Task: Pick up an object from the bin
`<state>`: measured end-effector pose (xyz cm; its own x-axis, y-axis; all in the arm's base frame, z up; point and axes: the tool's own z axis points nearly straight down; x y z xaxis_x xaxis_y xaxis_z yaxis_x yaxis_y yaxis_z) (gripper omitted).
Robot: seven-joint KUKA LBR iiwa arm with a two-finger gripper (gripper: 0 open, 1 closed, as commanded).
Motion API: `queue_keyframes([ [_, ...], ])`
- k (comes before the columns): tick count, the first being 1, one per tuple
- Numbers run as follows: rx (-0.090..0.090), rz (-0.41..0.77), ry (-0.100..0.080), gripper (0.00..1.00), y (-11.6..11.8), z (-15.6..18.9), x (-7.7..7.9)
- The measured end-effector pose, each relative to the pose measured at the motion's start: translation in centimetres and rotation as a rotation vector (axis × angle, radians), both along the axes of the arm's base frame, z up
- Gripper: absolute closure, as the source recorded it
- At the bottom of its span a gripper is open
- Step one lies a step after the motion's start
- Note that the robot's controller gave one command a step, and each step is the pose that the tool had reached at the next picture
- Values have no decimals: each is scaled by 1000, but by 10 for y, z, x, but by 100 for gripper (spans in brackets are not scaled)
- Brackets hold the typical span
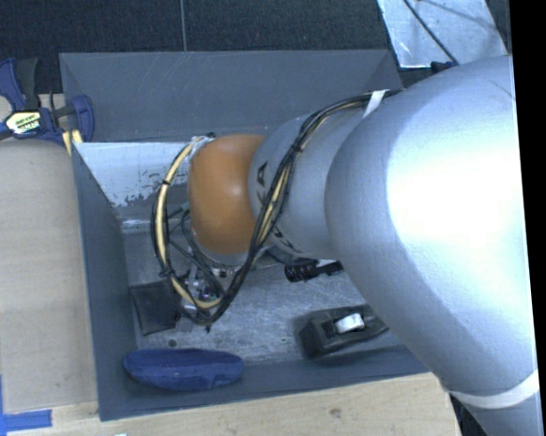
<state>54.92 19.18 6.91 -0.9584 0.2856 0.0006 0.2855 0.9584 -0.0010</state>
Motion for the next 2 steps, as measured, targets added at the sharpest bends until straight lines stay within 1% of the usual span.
queue_keyframes([
  [1, 0, -1, -2, 100, 0, 1, 1],
  [2, 3, 0, -8, 100, 0, 52, 2],
])
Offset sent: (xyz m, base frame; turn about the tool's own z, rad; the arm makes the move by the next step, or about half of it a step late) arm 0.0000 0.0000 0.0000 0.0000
